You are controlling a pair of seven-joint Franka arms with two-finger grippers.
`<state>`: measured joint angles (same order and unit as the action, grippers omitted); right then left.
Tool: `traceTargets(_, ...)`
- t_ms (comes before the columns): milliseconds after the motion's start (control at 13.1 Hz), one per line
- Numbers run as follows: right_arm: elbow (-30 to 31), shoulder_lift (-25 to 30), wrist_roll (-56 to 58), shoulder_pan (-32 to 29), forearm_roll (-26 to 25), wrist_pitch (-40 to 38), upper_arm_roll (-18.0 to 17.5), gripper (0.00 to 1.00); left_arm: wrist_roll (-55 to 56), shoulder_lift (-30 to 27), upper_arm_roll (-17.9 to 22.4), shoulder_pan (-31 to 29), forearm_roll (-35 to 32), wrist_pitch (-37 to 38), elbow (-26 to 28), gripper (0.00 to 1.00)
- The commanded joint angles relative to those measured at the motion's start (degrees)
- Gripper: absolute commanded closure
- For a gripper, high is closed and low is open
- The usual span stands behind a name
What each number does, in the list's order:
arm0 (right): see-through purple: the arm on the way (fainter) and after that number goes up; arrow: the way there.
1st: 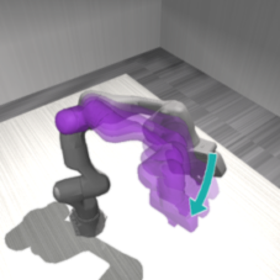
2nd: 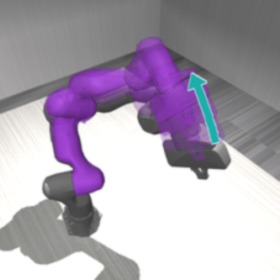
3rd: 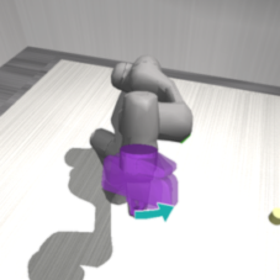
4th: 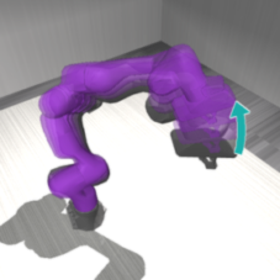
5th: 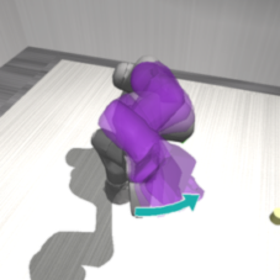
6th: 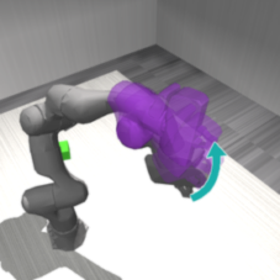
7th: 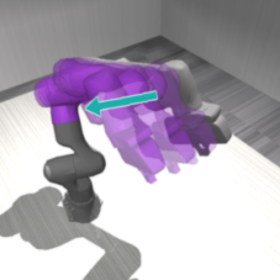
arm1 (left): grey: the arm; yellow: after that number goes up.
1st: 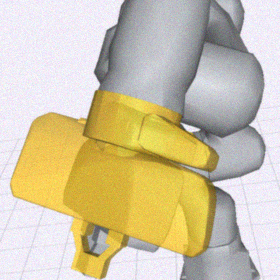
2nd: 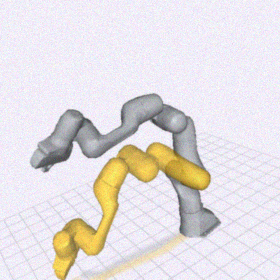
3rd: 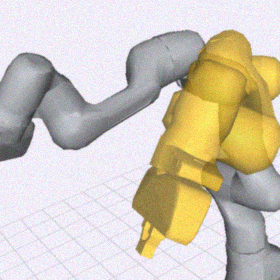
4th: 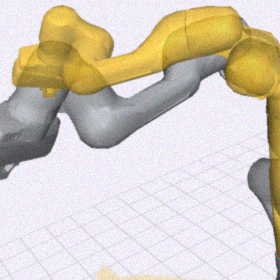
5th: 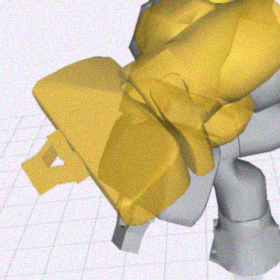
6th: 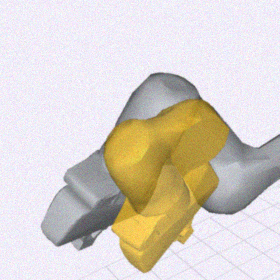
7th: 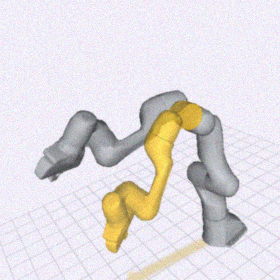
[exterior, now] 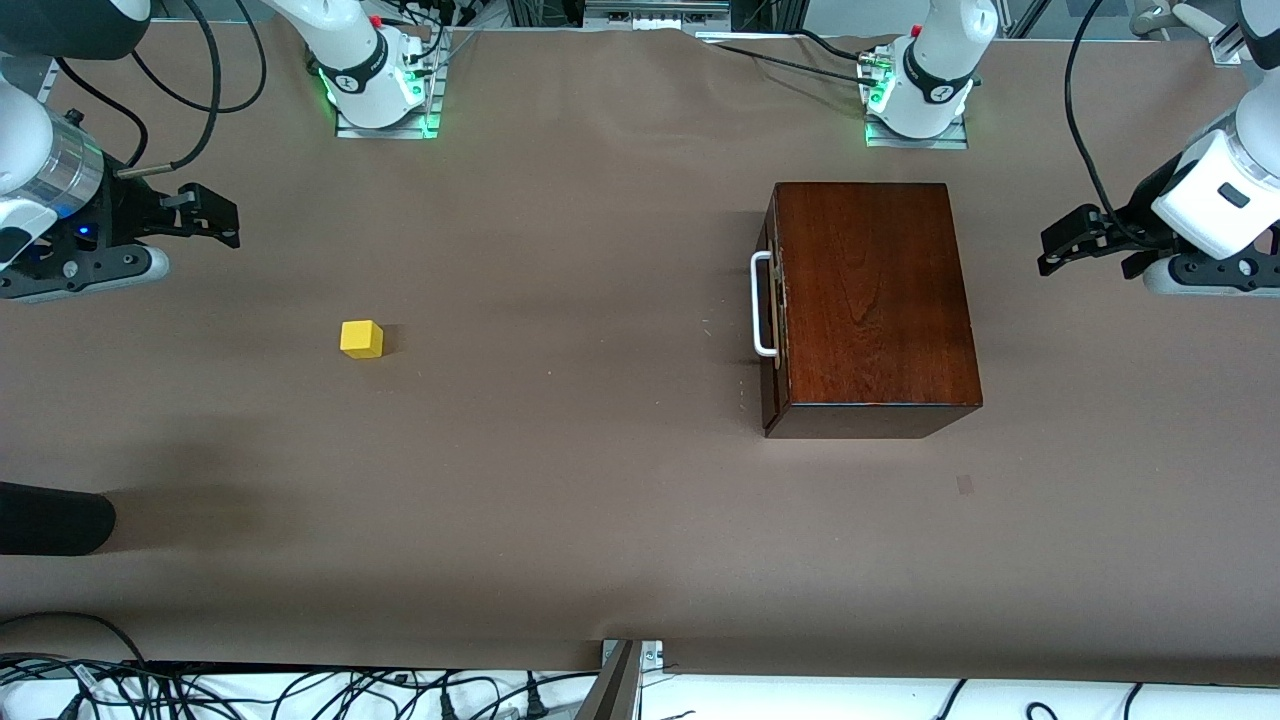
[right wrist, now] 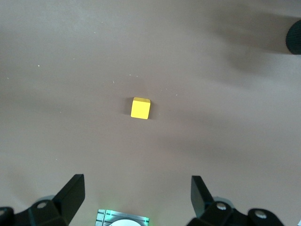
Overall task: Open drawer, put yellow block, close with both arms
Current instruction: 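Reach the left gripper toward the white drawer handle of the box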
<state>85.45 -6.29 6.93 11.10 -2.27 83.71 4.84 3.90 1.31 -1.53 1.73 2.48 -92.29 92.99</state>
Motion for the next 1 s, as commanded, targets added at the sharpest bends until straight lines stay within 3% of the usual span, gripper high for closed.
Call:
traceTargets(0, 0.41, 0.4, -0.08, -0.47, -0.37, 0.14, -0.36, 0.0, -0.65, 0.89, -0.06, 0.2, -1.25, 1.41, -2.11, 0.0)
traceTargets(919, 0.15, -0.39, 0.18, -0.47, -0.81, 1.37, -0.27, 0.0, -0.48, 0.89, -0.23, 0.2, -1.42, 2.99, -2.2, 0.0)
